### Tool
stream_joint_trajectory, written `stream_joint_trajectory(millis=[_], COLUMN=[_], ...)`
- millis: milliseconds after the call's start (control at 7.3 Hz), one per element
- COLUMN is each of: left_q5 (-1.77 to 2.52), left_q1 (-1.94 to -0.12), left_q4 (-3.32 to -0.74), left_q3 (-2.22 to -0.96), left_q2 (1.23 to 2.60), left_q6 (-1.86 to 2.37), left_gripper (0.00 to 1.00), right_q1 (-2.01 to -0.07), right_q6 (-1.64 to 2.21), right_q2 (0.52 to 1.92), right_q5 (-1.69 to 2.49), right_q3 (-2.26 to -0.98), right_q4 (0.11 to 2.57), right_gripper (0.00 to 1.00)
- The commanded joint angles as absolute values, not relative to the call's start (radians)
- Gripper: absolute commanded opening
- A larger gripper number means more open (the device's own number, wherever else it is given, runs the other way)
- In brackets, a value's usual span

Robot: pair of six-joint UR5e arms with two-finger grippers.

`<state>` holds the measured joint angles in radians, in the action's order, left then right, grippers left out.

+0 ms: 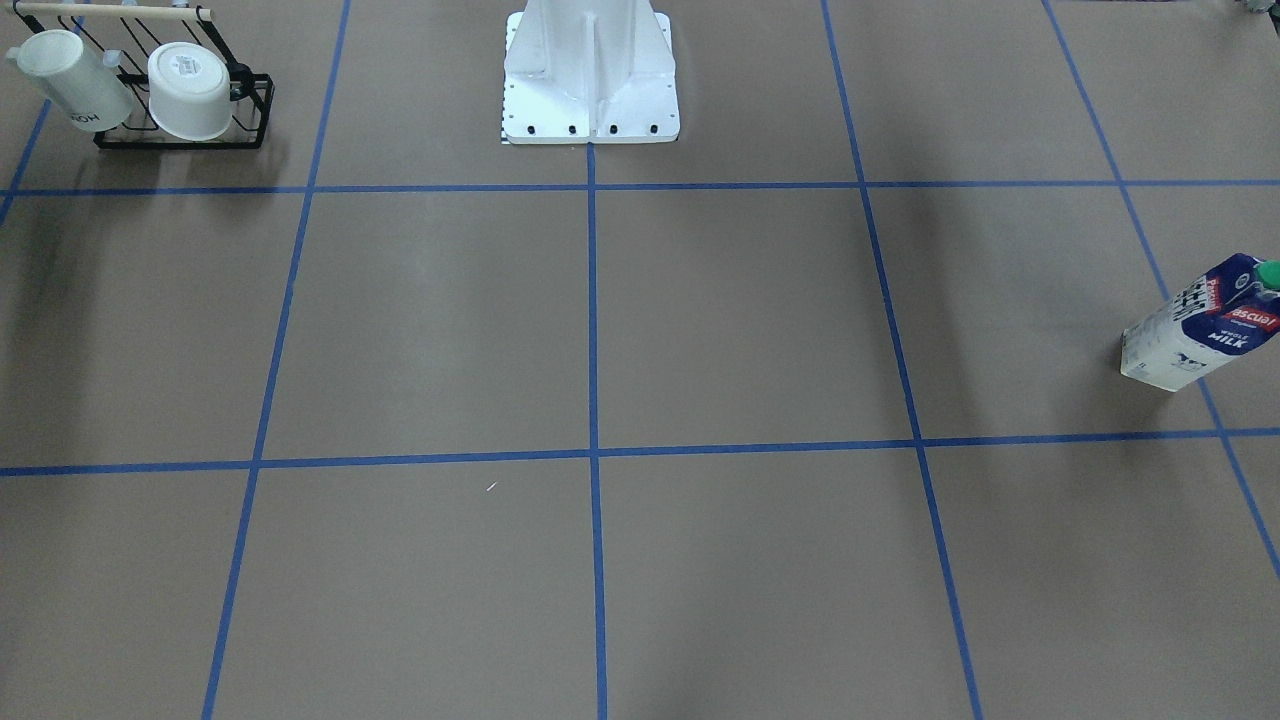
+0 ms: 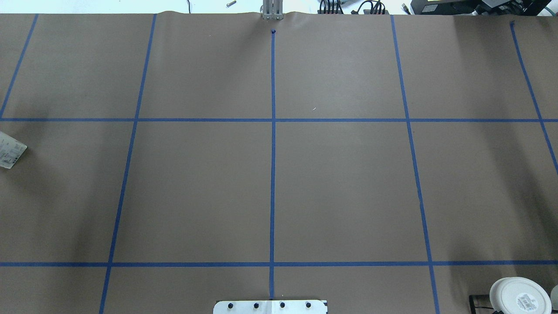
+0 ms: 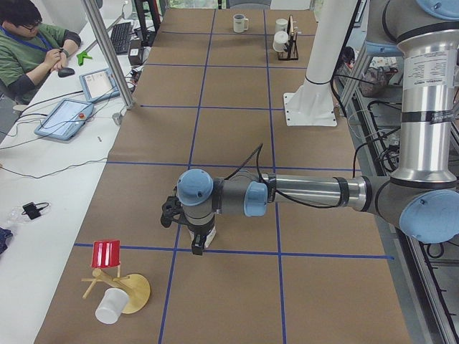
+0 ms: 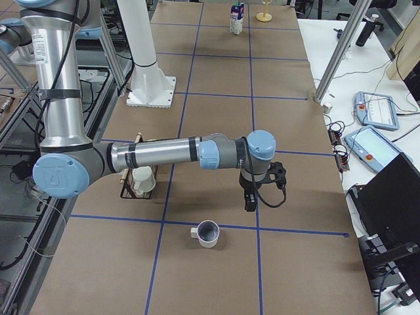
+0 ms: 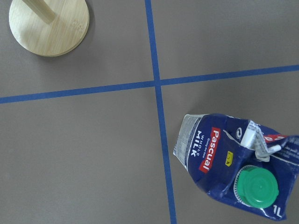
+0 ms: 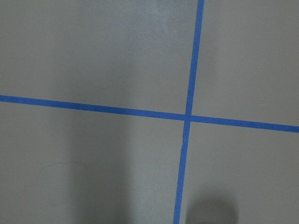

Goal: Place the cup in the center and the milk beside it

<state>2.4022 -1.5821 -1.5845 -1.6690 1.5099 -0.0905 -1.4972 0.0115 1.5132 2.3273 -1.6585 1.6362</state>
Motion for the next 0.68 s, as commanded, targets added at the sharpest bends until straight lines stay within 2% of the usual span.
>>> stream_joint_trajectory(millis=[0,548], left_q5=[2.401,2.408], left_q1=[-1.583,-1.588], left_q4=[-1.585,-1.598], left_q3=[-1.677,-1.715], left_q2=[1.509,1.509], left_q6=[-0.091,-0.089], left_gripper=[0.99,0.99], right_q1=[-1.497,-1.473], right_q6=[0.011,0.014], right_q2=[1.514,1.468], right_q5=[2.327,2.318], right_q3=[-1.657,-1.675], right_q4=[1.637,1.638], right_gripper=[1.0,1.0])
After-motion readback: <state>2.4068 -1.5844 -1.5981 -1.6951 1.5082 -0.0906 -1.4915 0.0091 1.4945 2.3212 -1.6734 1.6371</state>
